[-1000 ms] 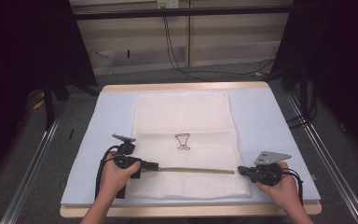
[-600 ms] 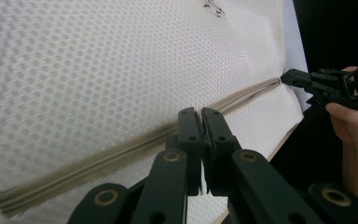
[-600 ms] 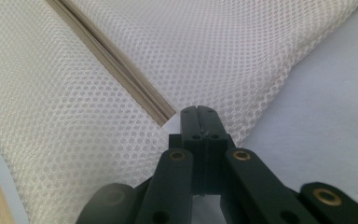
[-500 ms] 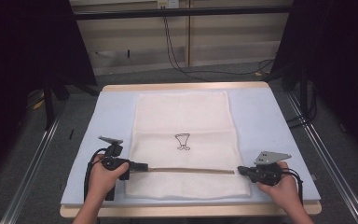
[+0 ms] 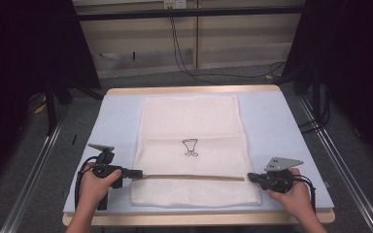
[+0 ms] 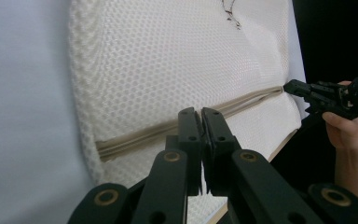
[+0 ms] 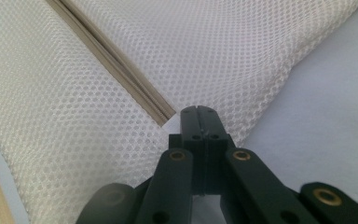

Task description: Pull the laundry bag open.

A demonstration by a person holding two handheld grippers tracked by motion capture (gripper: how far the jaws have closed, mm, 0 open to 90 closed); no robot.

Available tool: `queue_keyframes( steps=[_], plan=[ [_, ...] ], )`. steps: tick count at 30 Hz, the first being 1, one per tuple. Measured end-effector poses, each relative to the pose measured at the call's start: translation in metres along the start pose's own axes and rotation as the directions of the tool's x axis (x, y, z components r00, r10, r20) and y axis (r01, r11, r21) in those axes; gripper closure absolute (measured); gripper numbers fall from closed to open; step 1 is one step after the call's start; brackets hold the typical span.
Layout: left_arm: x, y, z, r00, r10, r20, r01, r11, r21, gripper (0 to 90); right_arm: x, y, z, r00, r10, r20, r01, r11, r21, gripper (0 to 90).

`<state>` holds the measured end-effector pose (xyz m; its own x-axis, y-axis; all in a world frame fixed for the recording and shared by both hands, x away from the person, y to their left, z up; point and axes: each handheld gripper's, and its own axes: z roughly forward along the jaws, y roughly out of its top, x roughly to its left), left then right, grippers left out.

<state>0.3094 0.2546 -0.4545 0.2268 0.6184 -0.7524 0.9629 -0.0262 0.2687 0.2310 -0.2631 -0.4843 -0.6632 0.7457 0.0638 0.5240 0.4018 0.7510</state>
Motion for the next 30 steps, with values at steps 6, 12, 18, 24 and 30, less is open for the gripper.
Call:
queue_keyframes(
  steps=[6,12,18,24,30],
  plan=[
    [0.009,-0.001,-0.011,0.9999,-0.010,-0.001,0.010,0.9999,-0.010,87.6,0.000,0.000,0.000,1.0000,0.000,0.001,0.000,1.000,0.000,90.0],
    [0.017,-0.003,-0.021,0.9998,-0.019,-0.004,0.019,0.9997,-0.016,87.6,0.000,0.000,0.000,1.0000,-0.003,0.000,0.003,1.000,0.000,90.0],
    [0.025,-0.007,-0.031,0.9991,-0.042,-0.003,0.042,0.9988,-0.026,87.6,0.001,0.000,0.000,1.0000,-0.008,-0.001,0.008,1.000,0.001,90.0],
    [0.035,-0.008,-0.040,0.9986,-0.053,0.002,0.053,0.9985,-0.015,87.3,0.000,0.000,0.000,1.0000,-0.007,0.000,0.007,1.000,0.003,90.0],
    [0.033,-0.009,-0.038,0.9986,-0.047,-0.024,0.047,0.9989,0.003,87.3,-0.001,0.000,0.000,1.0000,0.000,-0.007,0.000,1.000,-0.002,90.0]
  ],
)
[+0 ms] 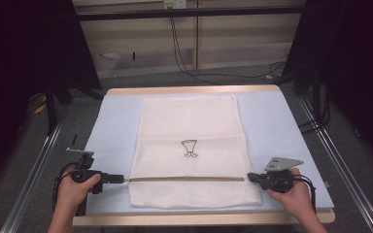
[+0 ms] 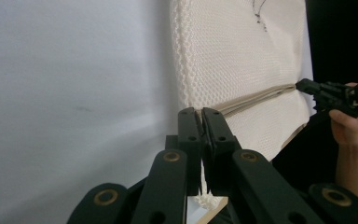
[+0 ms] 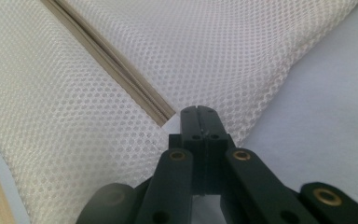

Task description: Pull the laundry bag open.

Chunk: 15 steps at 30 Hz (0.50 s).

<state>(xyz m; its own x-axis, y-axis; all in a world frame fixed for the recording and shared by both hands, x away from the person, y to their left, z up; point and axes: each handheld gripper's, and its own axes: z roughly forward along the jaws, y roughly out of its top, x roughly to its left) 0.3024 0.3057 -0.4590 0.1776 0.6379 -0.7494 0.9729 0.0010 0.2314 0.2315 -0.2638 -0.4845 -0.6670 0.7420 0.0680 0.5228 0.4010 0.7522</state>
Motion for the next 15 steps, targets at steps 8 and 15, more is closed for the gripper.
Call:
queue_keyframes(
  steps=[8,15],
  plan=[
    [-0.012,0.002,-0.007,0.9962,0.084,-0.021,-0.086,0.9916,-0.096,72.8,-0.007,0.002,-0.010,0.9999,0.013,0.010,-0.012,0.998,-0.068,70.6],
    [-0.015,0.008,-0.002,0.9073,0.288,-0.306,-0.387,0.8565,-0.341,34.5,-0.027,0.000,-0.023,0.9738,0.102,0.203,-0.071,0.985,-0.154,36.4]
  ],
)
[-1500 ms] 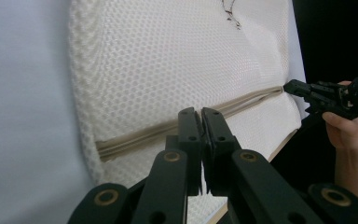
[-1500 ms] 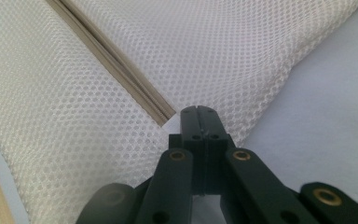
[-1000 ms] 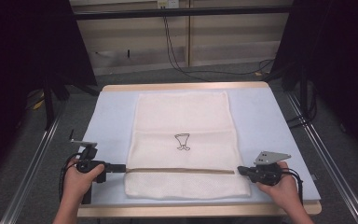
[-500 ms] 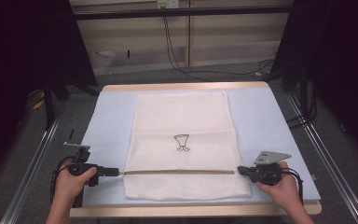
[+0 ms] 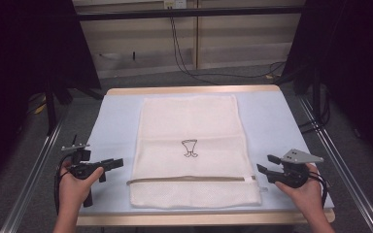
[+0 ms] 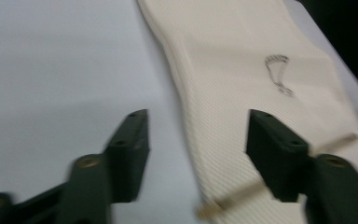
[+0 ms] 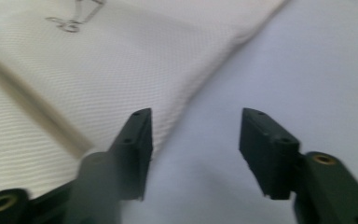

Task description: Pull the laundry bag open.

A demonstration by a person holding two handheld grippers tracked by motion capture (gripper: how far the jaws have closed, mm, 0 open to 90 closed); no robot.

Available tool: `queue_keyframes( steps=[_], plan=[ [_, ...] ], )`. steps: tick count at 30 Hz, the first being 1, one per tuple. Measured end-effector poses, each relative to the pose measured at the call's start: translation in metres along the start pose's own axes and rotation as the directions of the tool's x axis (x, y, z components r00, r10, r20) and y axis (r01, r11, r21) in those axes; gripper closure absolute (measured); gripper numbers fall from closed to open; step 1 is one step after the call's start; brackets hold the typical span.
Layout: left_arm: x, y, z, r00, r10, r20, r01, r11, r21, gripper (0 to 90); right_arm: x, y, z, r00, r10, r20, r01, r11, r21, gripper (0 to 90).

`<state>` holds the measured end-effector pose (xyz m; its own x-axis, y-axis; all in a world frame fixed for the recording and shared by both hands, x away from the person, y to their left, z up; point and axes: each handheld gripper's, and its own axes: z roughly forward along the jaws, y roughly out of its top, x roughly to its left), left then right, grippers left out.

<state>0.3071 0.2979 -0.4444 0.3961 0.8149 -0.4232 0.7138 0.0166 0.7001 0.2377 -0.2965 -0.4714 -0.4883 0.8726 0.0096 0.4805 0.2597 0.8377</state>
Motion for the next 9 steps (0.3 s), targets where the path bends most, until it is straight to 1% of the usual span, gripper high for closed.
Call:
queue_keyframes(
  steps=[1,3,4,6,7,8,9],
  plan=[
    [0.001,0.000,0.001,0.9992,0.024,-0.032,-0.024,0.9997,-0.008,31.4,-0.003,-0.001,0.000,0.9999,0.012,0.012,-0.012,1.000,-0.006,33.4],
    [0.004,0.000,0.003,0.9978,0.034,-0.058,-0.034,0.9994,0.004,29.9,-0.009,-0.002,0.002,0.9987,0.019,0.047,-0.019,1.000,-0.003,28.6],
    [0.004,-0.001,0.005,0.9957,0.048,-0.079,-0.049,0.9988,-0.003,28.6,-0.011,-0.002,0.002,0.9983,0.024,0.053,-0.024,1.000,0.001,27.1],
    [0.006,-0.001,0.007,0.9906,0.084,-0.108,-0.085,0.9964,-0.002,24.8,-0.014,-0.003,0.003,0.9973,0.037,0.063,-0.038,0.999,0.009,25.4],
    [0.008,-0.001,0.008,0.9883,0.093,-0.121,-0.093,0.9956,0.001,23.9,-0.016,-0.003,0.004,0.9970,0.040,0.067,-0.041,0.999,0.016,25.1],
    [0.009,-0.001,0.009,0.9870,0.090,-0.133,-0.091,0.9958,-0.003,23.8,-0.017,-0.003,0.005,0.9968,0.043,0.068,-0.044,0.999,0.021,24.5],
    [0.010,-0.001,0.010,0.9851,0.096,-0.143,-0.097,0.9953,0.002,23.2,-0.018,-0.003,0.006,0.9964,0.043,0.073,-0.045,0.999,0.025,24.0]
  ],
)
